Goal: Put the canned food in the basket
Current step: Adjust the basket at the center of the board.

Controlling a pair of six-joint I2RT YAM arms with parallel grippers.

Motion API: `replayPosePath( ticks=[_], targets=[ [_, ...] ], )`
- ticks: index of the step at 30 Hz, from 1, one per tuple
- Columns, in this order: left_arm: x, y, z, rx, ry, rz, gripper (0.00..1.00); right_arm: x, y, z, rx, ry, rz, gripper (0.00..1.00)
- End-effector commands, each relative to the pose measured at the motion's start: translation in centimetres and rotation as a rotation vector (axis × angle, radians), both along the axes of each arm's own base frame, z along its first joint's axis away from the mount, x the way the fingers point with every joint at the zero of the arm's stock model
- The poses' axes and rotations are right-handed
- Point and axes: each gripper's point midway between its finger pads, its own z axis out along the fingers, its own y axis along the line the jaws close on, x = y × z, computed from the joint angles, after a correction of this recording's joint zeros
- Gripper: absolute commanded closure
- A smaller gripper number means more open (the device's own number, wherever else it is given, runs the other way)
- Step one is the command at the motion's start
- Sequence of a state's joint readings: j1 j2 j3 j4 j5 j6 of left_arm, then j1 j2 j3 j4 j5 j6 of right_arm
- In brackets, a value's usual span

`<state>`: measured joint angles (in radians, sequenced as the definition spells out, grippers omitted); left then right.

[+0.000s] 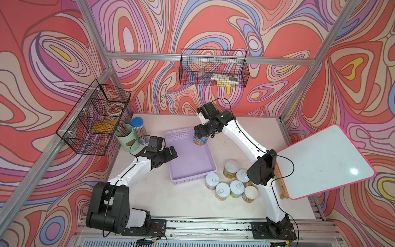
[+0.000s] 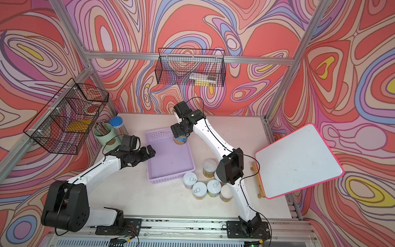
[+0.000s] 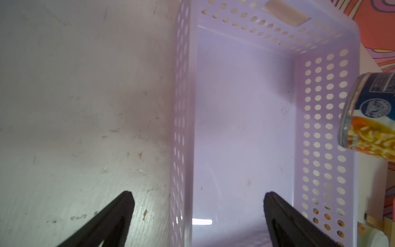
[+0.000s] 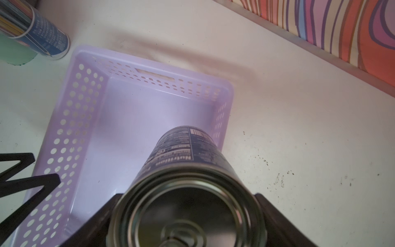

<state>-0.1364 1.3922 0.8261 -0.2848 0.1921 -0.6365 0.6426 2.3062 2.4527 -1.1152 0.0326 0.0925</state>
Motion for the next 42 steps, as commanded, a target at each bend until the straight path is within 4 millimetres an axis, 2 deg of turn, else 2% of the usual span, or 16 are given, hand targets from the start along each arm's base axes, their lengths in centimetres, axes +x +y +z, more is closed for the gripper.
replayPosePath(
  ticks=[1, 7, 10, 17, 23, 27, 32, 42],
  targets=[
    [2.4, -0.9, 1.2, -0.023, -0.062, -0.056, 0.01, 2.2, 2.6, 4.1, 0.119, -0.148, 0.040, 0.61],
    [3.6, -1.6, 0.1, -0.014, -0.038, -0.111, 0.07, 3.7, 3.6, 2.8, 0.120, -0.184, 0.056, 0.62],
    [4.0, -2.5, 0.0, -0.039, -0.041, -0.165, 0.15, 4.7, 3.5, 2.1, 0.085, -0.217, 0.046, 0.64],
    [4.0, -5.4, 0.1, -0.072, -0.052, -0.295, 0.24, 6.8, 1.9, 1.0, -0.036, -0.295, -0.011, 0.65],
    [4.0, -8.6, -0.4, -0.088, -0.043, -0.394, 0.25, 6.8, 1.2, 0.6, -0.078, -0.294, -0.019, 0.65],
    [4.1, -9.9, -0.8, -0.094, -0.032, -0.421, 0.27, 7.2, 0.1, 0.1, -0.125, -0.299, -0.037, 0.64],
    [3.9, -10.7, -1.2, -0.082, -0.017, -0.442, 0.28, 8.2, -1.6, -0.3, -0.144, -0.291, -0.067, 0.64],
    [3.6, -10.3, -1.9, -0.052, 0.004, -0.431, 0.28, 9.6, -5.4, -1.3, -0.182, -0.264, -0.156, 0.64]
  ],
)
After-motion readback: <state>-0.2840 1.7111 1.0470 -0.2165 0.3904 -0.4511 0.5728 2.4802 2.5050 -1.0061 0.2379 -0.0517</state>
